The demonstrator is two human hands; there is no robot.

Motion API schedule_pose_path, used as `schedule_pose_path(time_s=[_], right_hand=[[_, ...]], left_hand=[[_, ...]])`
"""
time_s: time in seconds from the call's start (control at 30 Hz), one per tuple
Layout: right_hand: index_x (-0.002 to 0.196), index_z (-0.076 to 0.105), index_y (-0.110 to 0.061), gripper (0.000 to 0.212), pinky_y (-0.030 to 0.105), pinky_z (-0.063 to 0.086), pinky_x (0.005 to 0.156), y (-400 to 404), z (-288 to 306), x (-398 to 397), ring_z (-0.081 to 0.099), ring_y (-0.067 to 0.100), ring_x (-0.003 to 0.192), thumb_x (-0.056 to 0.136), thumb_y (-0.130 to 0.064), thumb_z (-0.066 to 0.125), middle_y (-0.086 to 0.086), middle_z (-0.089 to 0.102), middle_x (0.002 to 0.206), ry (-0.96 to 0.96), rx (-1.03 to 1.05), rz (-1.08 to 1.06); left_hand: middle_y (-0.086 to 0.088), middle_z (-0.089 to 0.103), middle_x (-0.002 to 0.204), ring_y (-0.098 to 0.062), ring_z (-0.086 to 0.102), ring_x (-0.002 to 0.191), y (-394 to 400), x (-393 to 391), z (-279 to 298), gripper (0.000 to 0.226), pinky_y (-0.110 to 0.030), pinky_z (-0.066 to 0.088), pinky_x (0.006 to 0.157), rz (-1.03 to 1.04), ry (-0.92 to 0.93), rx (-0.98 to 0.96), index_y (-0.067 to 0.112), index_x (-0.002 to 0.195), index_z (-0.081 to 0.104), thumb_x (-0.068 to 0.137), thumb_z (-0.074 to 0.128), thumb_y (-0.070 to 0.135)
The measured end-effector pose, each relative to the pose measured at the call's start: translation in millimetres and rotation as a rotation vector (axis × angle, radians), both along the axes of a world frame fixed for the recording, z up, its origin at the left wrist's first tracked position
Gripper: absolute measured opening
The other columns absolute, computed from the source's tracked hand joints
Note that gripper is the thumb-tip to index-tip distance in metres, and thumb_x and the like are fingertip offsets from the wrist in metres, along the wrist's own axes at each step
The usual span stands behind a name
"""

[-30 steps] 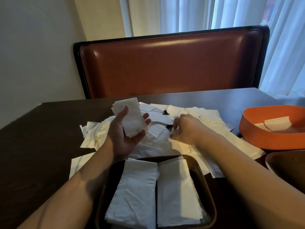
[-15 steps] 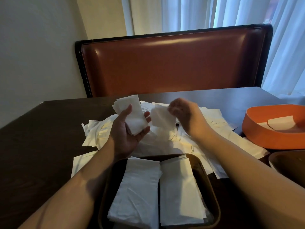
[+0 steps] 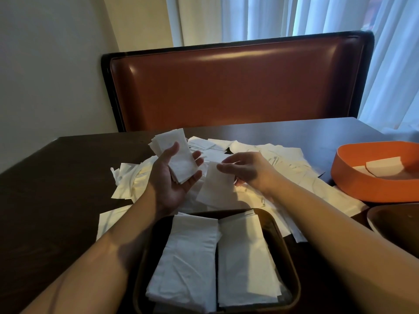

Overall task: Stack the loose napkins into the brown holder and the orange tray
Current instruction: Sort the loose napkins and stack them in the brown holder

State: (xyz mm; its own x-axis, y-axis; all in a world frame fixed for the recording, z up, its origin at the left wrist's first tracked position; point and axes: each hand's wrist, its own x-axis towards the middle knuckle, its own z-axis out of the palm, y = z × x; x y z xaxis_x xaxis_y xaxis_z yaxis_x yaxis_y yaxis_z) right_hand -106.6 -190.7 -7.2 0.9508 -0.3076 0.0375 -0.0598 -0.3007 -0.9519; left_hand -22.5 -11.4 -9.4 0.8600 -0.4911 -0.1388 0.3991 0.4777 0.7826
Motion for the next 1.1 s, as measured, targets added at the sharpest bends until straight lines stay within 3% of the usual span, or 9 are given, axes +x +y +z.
schedule_pose_path(time_s=[0.2,0.27,0.4,0.5,0.6,0.77,0.87,0.97,1.1], right_hand=[[0.118,0.065,0.002,0.038,0.033,0.059,0.075,3,-9,5,0.065,0.030,0.100,0.083,-0.007,0.076,0.011,0.067,0.109,-0.037,0.143,-0.057],[0.115,0.066,0.000,0.030,0.027,0.057,0.072,3,-6,3,0.066,0.027,0.096,0.088,-0.010,0.072,0.009,0.068,0.104,-0.155,0.128,-0.071],[0.111,0.068,-0.011,0.022,0.035,0.057,0.084,1,17,-14,0.068,0.018,0.091,0.089,-0.015,0.065,0.002,0.073,0.095,-0.285,0.543,0.121],[0.093,0.077,-0.017,0.015,0.040,0.054,0.092,-3,25,-19,0.068,0.019,0.091,0.083,-0.013,0.066,0.005,0.074,0.092,-0.251,0.731,0.325],[0.100,0.073,-0.009,0.015,0.032,0.060,0.082,4,18,-14,0.068,0.017,0.092,0.089,-0.003,0.064,0.006,0.072,0.096,-0.285,0.591,0.363],[0.104,0.068,-0.017,0.023,0.017,0.053,0.063,19,9,-5,0.069,0.006,0.081,0.086,-0.002,0.071,-0.001,0.072,0.094,-0.493,0.158,0.092],[0.107,0.063,-0.028,0.031,0.027,0.060,0.069,20,7,-2,0.070,0.011,0.090,0.084,-0.011,0.075,-0.006,0.072,0.101,-0.532,0.042,0.005],[0.110,0.063,-0.023,0.032,0.029,0.060,0.066,23,8,-2,0.070,0.010,0.089,0.084,-0.009,0.075,0.003,0.071,0.106,-0.518,0.124,-0.023],[0.119,0.061,-0.020,0.034,0.029,0.059,0.065,23,5,1,0.069,0.013,0.088,0.088,-0.012,0.073,0.010,0.069,0.104,-0.506,0.226,0.005]], left_hand=[[-0.016,0.070,0.116,-0.029,0.067,0.104,-4,-1,0,0.062,-0.033,0.057,0.063,-0.028,-0.023,0.065,0.016,0.137,0.051,0.082,0.066,0.042],[-0.017,0.070,0.114,-0.028,0.069,0.100,-5,-2,1,0.061,-0.031,0.056,0.060,-0.023,-0.023,0.095,0.013,0.134,0.049,0.083,0.063,0.045],[-0.015,0.072,0.110,-0.027,0.070,0.096,-7,-5,1,0.063,-0.032,0.056,0.055,-0.025,-0.055,0.143,0.013,0.139,0.045,0.087,0.061,0.045],[-0.019,0.069,0.115,-0.031,0.067,0.104,-5,-6,1,0.062,-0.043,0.059,0.080,-0.064,-0.058,0.118,0.012,0.140,0.045,0.090,0.059,0.045],[-0.024,0.057,0.135,-0.040,0.058,0.120,-3,-5,-1,0.070,-0.057,0.048,0.098,-0.160,-0.050,0.139,0.014,0.140,0.049,0.083,0.062,0.052],[-0.009,0.072,0.073,-0.020,0.071,0.064,-4,-13,6,0.045,-0.033,0.058,0.056,-0.318,-0.069,0.232,0.011,0.110,0.057,0.097,0.042,0.050],[-0.011,0.070,0.093,-0.022,0.069,0.082,-3,-14,9,0.077,-0.032,0.055,0.062,-0.438,-0.073,0.248,0.007,0.122,0.056,0.081,0.047,0.072],[-0.014,0.072,0.103,-0.029,0.071,0.092,-3,-13,6,0.086,-0.032,0.054,0.058,-0.491,-0.120,0.290,0.010,0.117,0.061,0.071,0.033,0.077],[-0.010,0.075,0.092,-0.026,0.073,0.083,-7,-22,8,0.058,-0.031,0.053,0.053,-0.489,-0.171,0.287,0.013,0.110,0.059,0.080,0.045,0.060]])
